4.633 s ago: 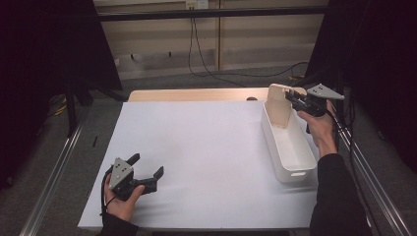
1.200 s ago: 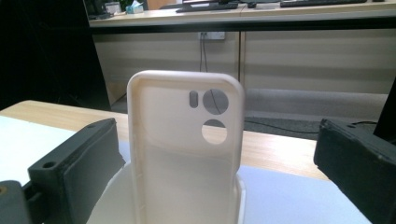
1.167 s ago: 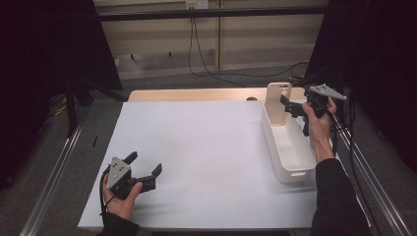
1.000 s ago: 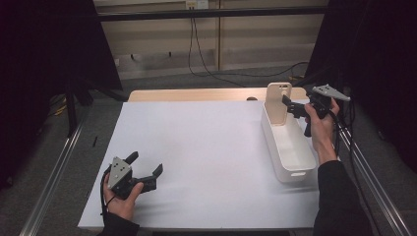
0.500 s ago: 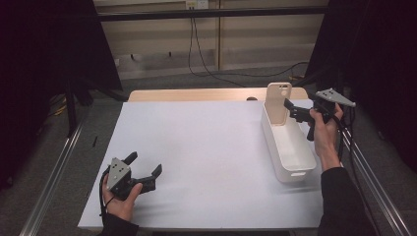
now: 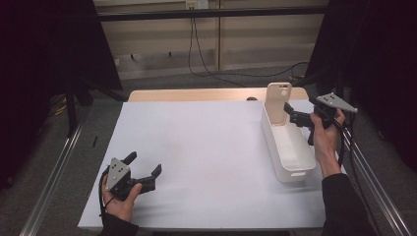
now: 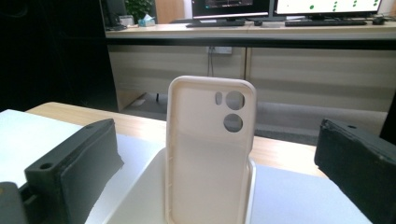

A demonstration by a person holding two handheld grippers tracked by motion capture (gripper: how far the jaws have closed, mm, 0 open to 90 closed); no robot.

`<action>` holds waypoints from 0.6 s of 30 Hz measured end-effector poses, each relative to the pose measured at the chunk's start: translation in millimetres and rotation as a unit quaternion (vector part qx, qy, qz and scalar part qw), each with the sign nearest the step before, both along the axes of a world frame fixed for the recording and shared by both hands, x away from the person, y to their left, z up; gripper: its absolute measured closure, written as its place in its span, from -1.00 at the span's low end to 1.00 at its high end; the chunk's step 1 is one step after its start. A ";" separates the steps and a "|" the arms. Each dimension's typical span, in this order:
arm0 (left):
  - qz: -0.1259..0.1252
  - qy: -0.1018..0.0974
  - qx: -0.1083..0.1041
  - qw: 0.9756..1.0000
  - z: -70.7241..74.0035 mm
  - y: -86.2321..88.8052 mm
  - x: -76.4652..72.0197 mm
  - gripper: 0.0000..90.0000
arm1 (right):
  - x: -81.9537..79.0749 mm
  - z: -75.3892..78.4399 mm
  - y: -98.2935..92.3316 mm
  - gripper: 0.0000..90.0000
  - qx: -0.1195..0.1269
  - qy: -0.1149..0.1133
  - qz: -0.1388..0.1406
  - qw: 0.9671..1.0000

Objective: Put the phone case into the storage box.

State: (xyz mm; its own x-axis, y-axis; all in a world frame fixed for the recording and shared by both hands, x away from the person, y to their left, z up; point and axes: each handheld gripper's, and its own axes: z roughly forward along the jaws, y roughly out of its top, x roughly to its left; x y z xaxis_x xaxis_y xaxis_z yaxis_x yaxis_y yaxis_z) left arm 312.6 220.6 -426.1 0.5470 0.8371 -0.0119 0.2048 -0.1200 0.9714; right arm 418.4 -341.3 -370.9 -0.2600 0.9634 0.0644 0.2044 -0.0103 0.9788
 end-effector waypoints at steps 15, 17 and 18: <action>0.003 -0.008 -0.007 1.000 1.8 2.5 -3.2 -0.90 | -30.7 6.6 5.3 -0.99 -0.035 -0.031 -0.004 0.999; 0.001 -0.009 -0.006 1.000 2.0 1.2 -4.3 -0.90 | -35.4 7.7 5.3 -1.00 -0.034 -0.036 -0.006 0.999; 0.000 -0.009 -0.007 1.000 2.3 0.8 -4.8 -0.90 | -37.3 7.7 4.9 -1.00 -0.034 -0.033 -0.008 0.999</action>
